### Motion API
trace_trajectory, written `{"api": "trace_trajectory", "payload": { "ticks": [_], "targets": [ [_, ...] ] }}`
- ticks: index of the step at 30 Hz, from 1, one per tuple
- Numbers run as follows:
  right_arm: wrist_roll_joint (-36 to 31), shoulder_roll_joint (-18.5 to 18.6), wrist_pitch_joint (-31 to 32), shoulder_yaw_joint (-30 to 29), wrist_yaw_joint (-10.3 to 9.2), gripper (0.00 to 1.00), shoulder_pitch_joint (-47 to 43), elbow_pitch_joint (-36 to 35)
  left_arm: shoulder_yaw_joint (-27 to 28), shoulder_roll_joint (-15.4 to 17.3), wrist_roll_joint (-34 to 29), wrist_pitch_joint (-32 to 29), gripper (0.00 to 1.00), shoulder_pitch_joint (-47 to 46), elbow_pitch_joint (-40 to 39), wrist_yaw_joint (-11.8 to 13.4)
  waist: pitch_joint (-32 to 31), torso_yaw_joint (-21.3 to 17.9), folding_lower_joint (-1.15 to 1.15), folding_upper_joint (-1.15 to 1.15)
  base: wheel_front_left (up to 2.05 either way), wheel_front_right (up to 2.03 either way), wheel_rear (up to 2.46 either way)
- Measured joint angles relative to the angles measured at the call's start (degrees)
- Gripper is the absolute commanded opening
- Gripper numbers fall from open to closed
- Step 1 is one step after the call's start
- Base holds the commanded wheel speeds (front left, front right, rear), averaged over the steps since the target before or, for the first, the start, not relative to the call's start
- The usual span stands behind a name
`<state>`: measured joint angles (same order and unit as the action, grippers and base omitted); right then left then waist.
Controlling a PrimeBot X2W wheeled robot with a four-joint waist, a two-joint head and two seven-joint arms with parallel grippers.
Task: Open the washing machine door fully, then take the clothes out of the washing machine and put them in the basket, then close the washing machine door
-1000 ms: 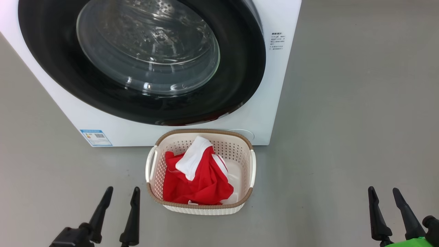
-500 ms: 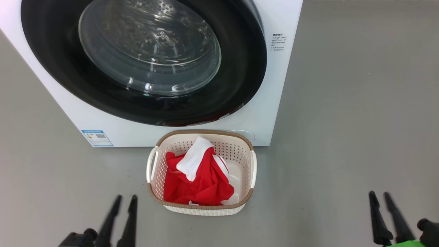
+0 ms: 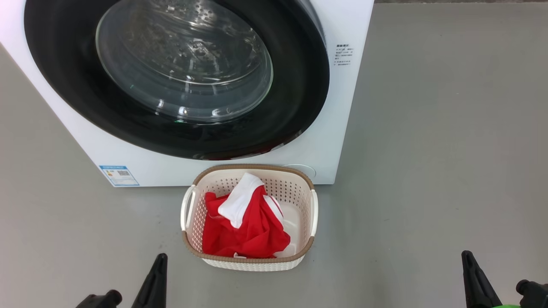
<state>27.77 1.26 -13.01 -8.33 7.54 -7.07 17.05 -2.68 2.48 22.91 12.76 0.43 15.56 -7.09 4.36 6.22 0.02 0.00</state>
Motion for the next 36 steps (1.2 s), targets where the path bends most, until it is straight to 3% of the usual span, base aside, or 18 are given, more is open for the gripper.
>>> {"api": "trace_trajectory", "payload": {
  "ticks": [36],
  "targets": [
    [19.2, 0.1, 5.8, 0.1, 0.0, 0.0, 2.8, -0.2, 0.9, 0.3, 21.6, -5.0, 0.0, -0.3, 0.1, 0.0, -1.2, -1.9, -0.01, 0.0, 0.0, 0.0, 0.0]
  ]
}}
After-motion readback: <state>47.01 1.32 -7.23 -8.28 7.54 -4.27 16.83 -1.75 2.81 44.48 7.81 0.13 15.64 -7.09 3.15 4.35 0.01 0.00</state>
